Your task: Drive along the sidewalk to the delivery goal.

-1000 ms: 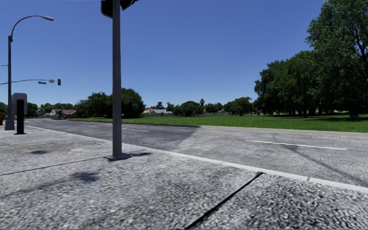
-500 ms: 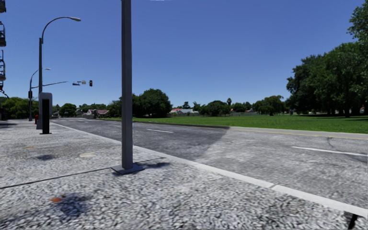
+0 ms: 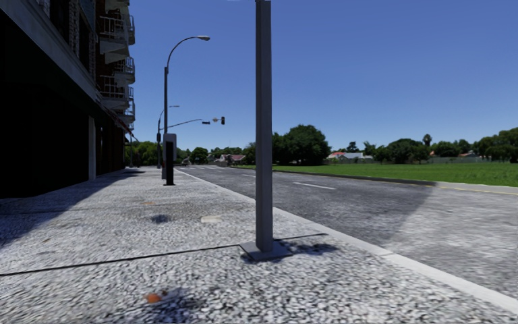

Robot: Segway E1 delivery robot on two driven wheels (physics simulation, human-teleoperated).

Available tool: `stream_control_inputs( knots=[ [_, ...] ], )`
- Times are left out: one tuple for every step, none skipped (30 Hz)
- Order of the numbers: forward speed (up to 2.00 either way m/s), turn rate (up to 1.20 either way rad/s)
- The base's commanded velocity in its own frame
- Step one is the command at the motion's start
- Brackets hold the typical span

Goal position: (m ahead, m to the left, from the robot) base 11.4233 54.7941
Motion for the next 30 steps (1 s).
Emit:
stream_control_inputs(
  knots=[
    [0.75, 0.76],
    [0.75, 0.76],
    [0.75, 0.76],
    [0.75, 0.76],
    [0.75, 0.76],
    [0.75, 0.76],
    [0.93, 0.76],
    [1.02, 0.76],
    [1.05, 0.74],
    [1.05, 0.74],
    [1.06, 0.70],
    [1.07, 0.66],
    [1.13, 0.61],
    [1.26, 0.57],
    [1.26, 0.57],
    [1.40, 0.53],
    [1.48, 0.50],
    [1.51, 0.43],
    [1.51, 0.43],
    [1.52, 0.41],
    [1.53, 0.40],
    [1.55, 0.39],
    [1.61, 0.35],
    [1.61, 0.35],
    [1.70, 0.30],
    [1.74, 0.28],
    [1.77, 0.23],
    [1.78, 0.21],
    [1.78, 0.21],
    [1.78, 0.21]
  ],
)
